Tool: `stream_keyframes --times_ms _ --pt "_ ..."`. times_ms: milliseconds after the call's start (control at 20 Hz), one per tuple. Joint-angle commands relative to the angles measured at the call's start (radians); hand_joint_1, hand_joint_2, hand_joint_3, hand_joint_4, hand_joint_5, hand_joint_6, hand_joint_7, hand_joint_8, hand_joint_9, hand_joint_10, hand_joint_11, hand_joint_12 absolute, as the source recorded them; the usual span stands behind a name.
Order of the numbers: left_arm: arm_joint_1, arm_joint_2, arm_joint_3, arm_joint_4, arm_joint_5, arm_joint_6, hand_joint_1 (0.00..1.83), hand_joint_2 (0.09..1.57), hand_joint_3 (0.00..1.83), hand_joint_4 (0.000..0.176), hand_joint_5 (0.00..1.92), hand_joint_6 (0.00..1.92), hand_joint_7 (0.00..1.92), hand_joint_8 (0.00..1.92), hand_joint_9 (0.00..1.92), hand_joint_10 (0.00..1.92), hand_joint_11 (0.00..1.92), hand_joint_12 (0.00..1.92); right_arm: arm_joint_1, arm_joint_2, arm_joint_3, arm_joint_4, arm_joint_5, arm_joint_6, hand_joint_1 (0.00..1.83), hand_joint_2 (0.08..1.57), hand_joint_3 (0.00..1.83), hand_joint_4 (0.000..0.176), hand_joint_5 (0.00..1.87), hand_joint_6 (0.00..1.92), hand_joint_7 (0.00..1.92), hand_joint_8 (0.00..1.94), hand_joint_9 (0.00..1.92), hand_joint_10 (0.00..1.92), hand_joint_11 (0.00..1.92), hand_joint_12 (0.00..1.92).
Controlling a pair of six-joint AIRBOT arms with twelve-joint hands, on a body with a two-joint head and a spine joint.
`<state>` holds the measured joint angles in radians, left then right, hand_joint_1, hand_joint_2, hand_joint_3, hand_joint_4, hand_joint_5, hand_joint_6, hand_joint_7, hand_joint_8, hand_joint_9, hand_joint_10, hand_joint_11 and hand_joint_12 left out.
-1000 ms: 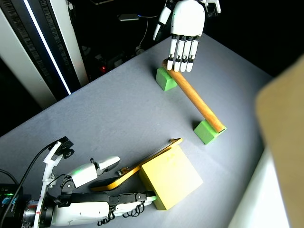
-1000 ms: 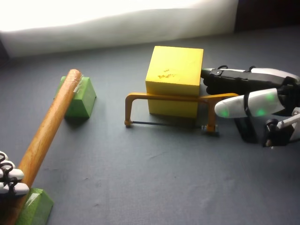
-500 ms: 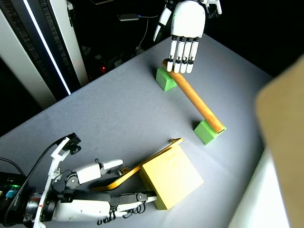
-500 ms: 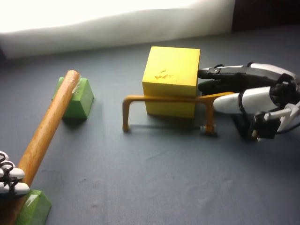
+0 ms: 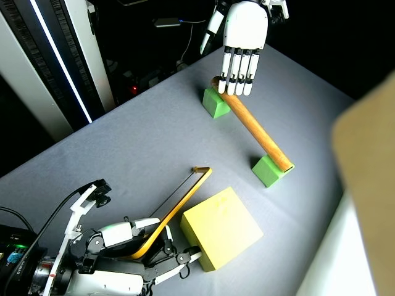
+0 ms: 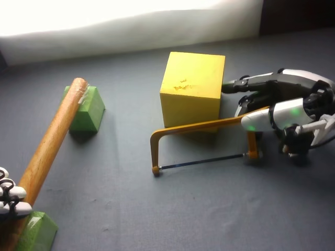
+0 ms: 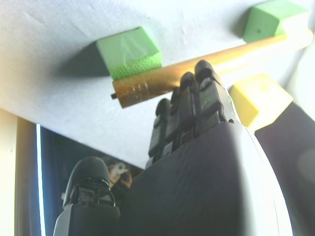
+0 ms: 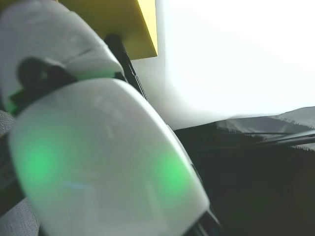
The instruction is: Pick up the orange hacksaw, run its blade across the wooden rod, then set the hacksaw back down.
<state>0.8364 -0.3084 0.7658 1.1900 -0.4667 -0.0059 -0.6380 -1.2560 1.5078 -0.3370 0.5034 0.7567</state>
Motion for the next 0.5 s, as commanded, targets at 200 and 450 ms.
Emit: stream_keyframes --times_ms 200,450 --pt "-0.004 -0.002 0.008 -0.021 0.009 -0.003 0.00 1.26 0.00 0.000 0.09 0.00 0.09 0.00 0.10 0.01 0.00 0.22 0.029 0.092 -0.086 -0.028 0.181 -0.068 1.38 1.10 0.00 0.000 0.87 0.95 1.01 0.89 1.06 1.10 1.04 1.07" --pt "-0.001 -0.006 0.001 -0.021 0.009 -0.003 0.00 1.27 0.00 0.000 0.08 0.00 0.08 0.00 0.08 0.00 0.00 0.19 0.112 0.217 -0.157 -0.020 0.164 -0.189 1.38 1.10 0.00 0.000 0.89 0.97 1.01 0.88 1.04 1.13 1.00 1.14"
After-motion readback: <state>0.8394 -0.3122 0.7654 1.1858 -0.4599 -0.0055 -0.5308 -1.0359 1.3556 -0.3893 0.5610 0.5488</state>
